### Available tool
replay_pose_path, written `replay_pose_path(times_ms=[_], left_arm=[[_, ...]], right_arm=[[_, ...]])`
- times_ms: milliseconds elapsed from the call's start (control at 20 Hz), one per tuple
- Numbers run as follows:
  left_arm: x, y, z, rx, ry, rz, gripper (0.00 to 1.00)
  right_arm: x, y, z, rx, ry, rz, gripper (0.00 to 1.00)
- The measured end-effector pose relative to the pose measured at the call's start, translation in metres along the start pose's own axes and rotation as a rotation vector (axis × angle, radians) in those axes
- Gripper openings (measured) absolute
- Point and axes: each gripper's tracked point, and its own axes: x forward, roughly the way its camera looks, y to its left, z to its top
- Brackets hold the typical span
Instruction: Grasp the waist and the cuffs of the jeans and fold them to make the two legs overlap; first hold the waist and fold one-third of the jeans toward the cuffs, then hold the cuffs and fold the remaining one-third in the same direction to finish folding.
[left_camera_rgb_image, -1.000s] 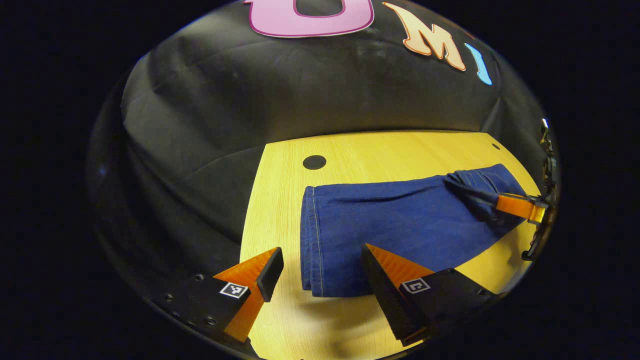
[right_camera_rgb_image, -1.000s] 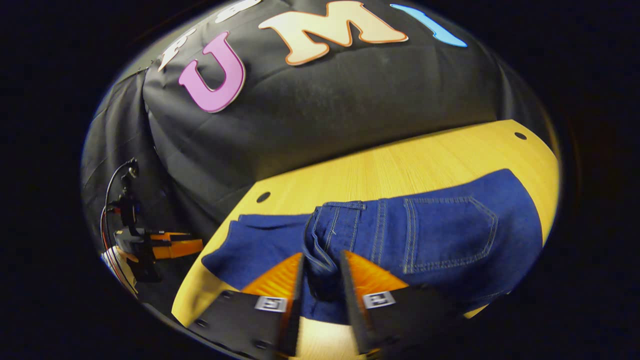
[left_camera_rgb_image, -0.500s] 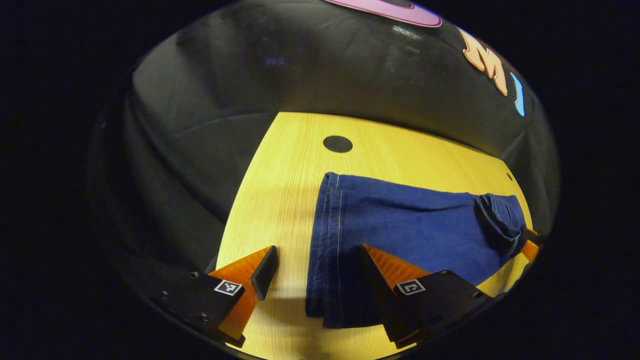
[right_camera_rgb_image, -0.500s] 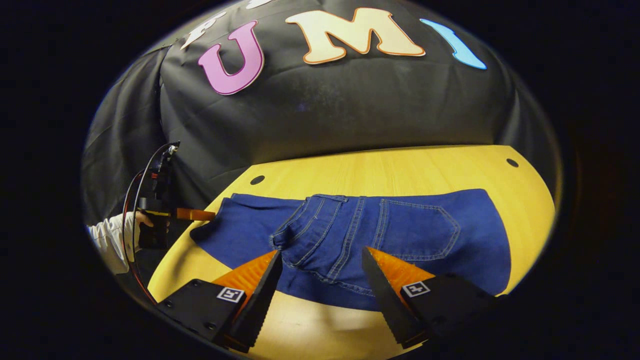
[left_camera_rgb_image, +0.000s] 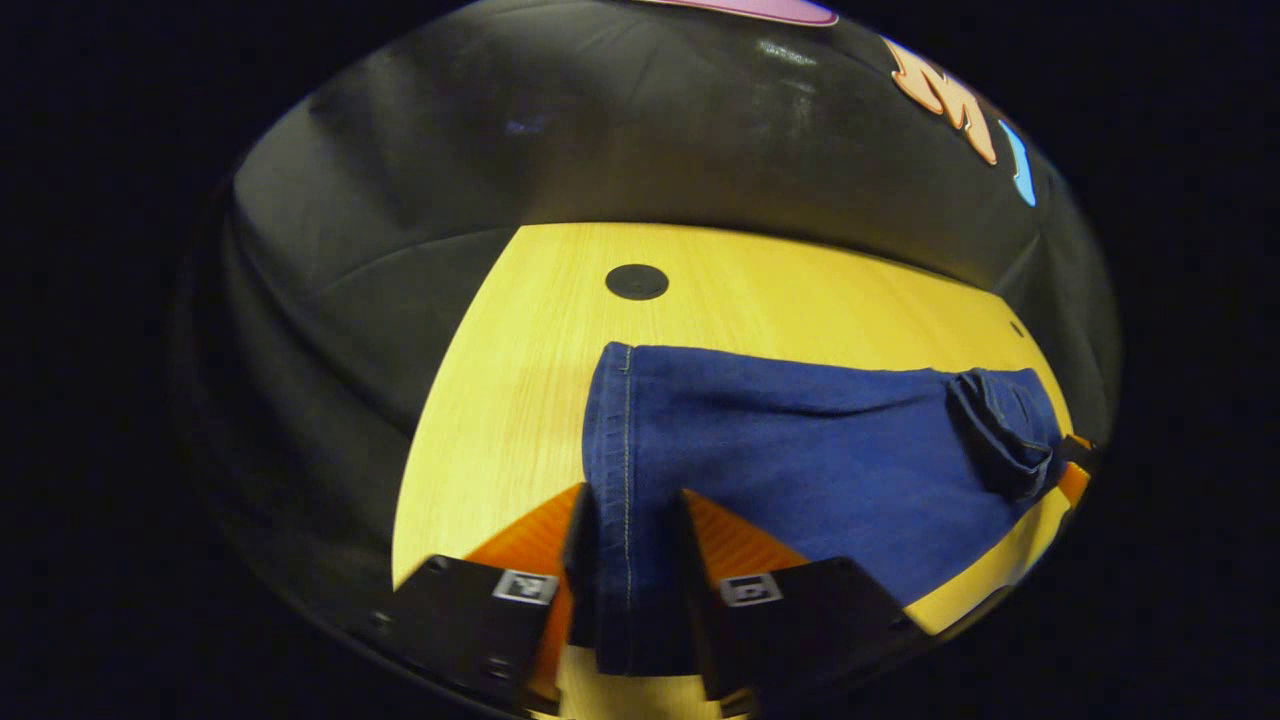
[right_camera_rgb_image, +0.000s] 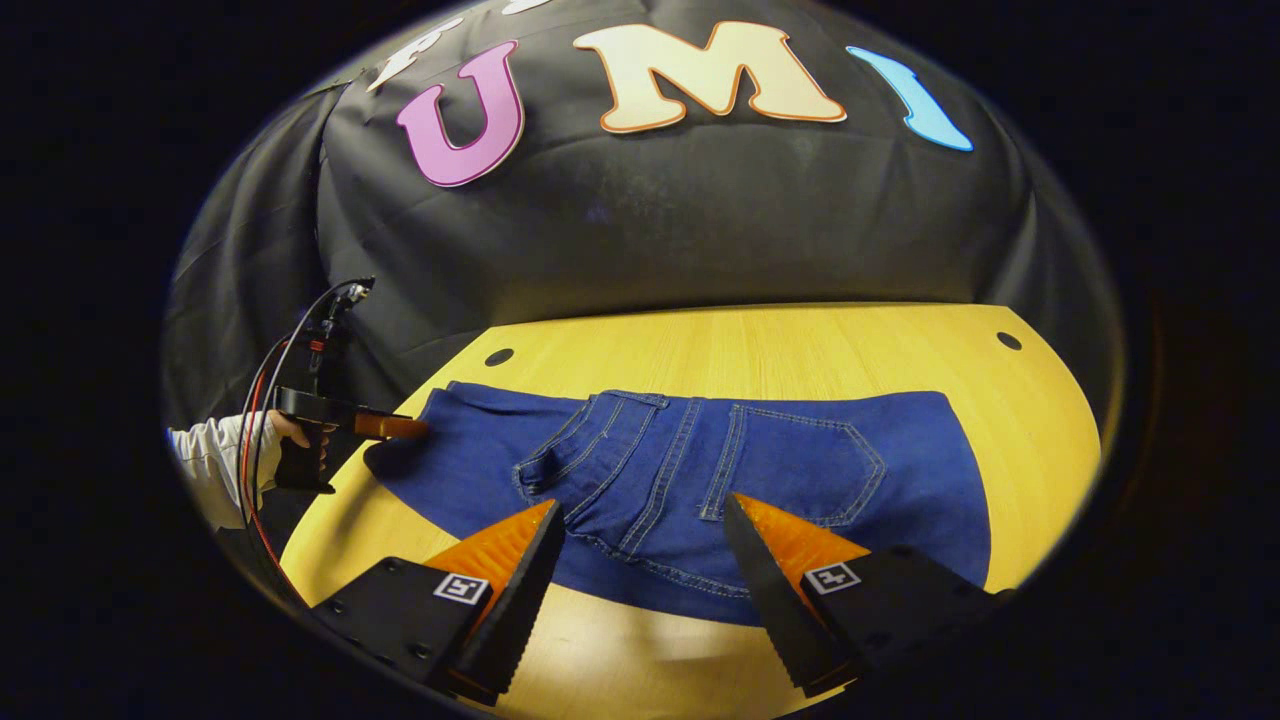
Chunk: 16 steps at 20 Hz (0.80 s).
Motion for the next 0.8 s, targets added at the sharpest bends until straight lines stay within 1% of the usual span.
replay_pose_path(times_ms=[50,100,150,200,250,300,350,450,500,550,600,650,700,750,800], left_arm=[[0.001,0.0,0.0,-0.018,-0.016,-0.007,0.29],[0.001,0.0,0.0,-0.032,-0.023,-0.014,0.16],[-0.001,-0.002,0.002,-0.043,-0.035,-0.028,0.12],[0.0,-0.003,0.003,-0.048,-0.036,-0.028,0.04],[-0.001,-0.004,0.001,-0.036,-0.031,-0.03,0.0],[-0.004,-0.005,0.003,-0.038,-0.03,-0.027,0.0],[-0.008,-0.008,0.006,-0.038,-0.033,-0.024,0.0],[-0.022,-0.02,0.017,-0.036,-0.054,-0.029,0.0],[-0.032,-0.028,0.026,-0.039,-0.079,-0.034,0.0],[-0.043,-0.039,0.036,-0.043,-0.102,-0.042,0.0],[-0.052,-0.052,0.045,-0.046,-0.123,-0.055,0.0],[-0.063,-0.066,0.05,-0.049,-0.132,-0.074,0.0],[-0.073,-0.08,0.058,-0.047,-0.145,-0.092,0.0],[-0.083,-0.096,0.066,-0.036,-0.165,-0.104,0.0],[-0.091,-0.112,0.076,-0.026,-0.186,-0.119,0.0]], right_arm=[[-0.002,-0.003,0.0,0.0,-0.002,-0.008,0.98],[-0.003,-0.006,0.001,-0.002,-0.002,-0.014,0.94],[-0.005,-0.009,0.002,-0.003,-0.003,-0.017,0.94],[-0.007,-0.011,0.004,-0.003,-0.005,-0.018,0.98],[-0.009,-0.013,0.006,-0.006,-0.012,-0.017,0.98],[-0.012,-0.016,0.011,-0.01,-0.024,-0.018,0.94],[-0.016,-0.019,0.015,-0.014,-0.039,-0.018,0.98],[-0.025,-0.027,0.023,-0.011,-0.071,-0.011,0.98],[-0.031,-0.03,0.024,-0.006,-0.076,-0.003,0.94],[-0.036,-0.034,0.024,-0.009,-0.074,0.005,0.98],[-0.043,-0.042,0.025,-0.021,-0.075,0.006,0.98],[-0.05,-0.05,0.027,-0.028,-0.079,-0.003,0.94],[-0.06,-0.056,0.031,-0.021,-0.089,0.0,0.98],[-0.068,-0.059,0.034,-0.013,-0.104,0.009,0.94],[-0.076,-0.064,0.037,-0.014,-0.111,0.01,0.94]])
